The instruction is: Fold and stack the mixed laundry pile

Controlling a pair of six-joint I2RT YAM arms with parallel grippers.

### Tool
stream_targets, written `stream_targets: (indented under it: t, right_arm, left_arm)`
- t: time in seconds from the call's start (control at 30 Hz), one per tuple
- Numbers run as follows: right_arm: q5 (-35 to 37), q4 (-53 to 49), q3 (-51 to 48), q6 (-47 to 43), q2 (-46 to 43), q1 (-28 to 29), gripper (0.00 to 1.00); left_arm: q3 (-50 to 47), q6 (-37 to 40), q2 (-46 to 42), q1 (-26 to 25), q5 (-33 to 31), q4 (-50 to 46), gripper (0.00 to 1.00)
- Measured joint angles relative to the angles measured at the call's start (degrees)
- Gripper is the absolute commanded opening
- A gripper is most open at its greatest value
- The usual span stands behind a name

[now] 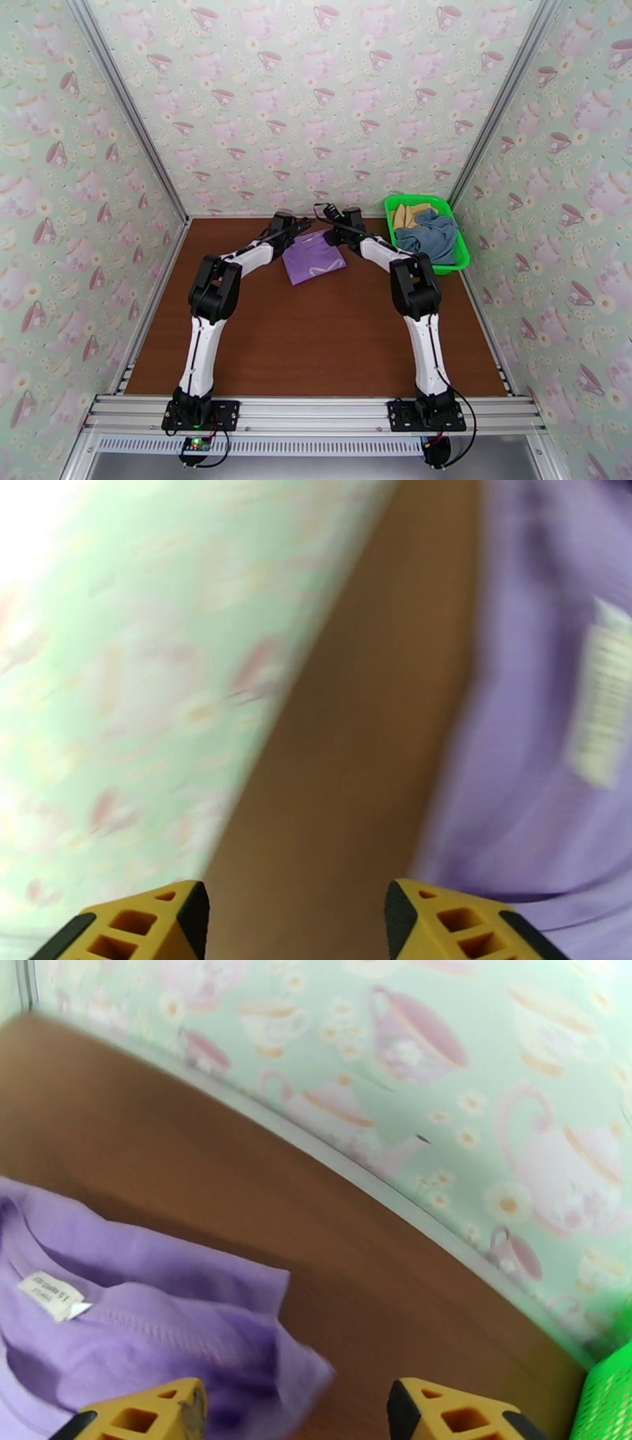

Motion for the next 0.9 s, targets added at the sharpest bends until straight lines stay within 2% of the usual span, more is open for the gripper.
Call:
stream_targets:
  t: [0.17, 0.23, 0.33, 0.43, 0.53, 0.6, 0.7, 0.8, 0.9]
  right_arm:
    - [-8.0, 4.5, -7.5, 8.6, -9.0, -3.0, 0.64]
    - [-10.4, 3.0, -7.2, 11.2, -11.5, -3.3, 0.58]
    - [-14.2, -5.7, -1.7, 14.7, -11.9, -3.1, 0.45]
    - [-18.7, -13.8, 4.7, 16.8, -9.0, -2.9, 0.42]
    - [-21.5, -18.6, 5.0, 19.0, -6.4, -2.5, 0.42]
    - [-22.2, -21.1, 4.3, 20.4, -4.2, -2.4, 0.43]
    - [-22.2, -24.8, 3.7, 22.2, -0.9, -2.1, 0.43]
    - [-22.2, -27.0, 3.7, 23.9, 1.5, -1.9, 0.42]
    - [-22.1, -28.5, 3.8, 25.4, 3.3, -1.7, 0.42]
  left_arm:
    - [-3.7, -3.2, -3.6, 0.4, -10.2, 2.2, 0.71]
    - [-6.1, -6.7, -6.9, 0.4, -12.7, 1.3, 0.71]
    - [-9.1, -15.3, -14.2, 0.0, -14.0, -3.5, 0.69]
    - [-9.8, -27.9, -22.1, -1.5, -12.2, -11.7, 0.62]
    - [-9.3, -42.6, -28.7, -2.8, -4.8, -21.6, 0.51]
    - [-10.0, -51.0, -31.2, -3.2, 1.9, -25.9, 0.51]
    - [-16.5, -61.8, -33.0, -3.2, 12.6, -26.4, 0.50]
    - [-21.9, -69.1, -30.4, -3.2, 21.0, -26.7, 0.46]
    - [-21.7, -73.5, -23.9, -3.4, 26.6, -27.3, 0.44]
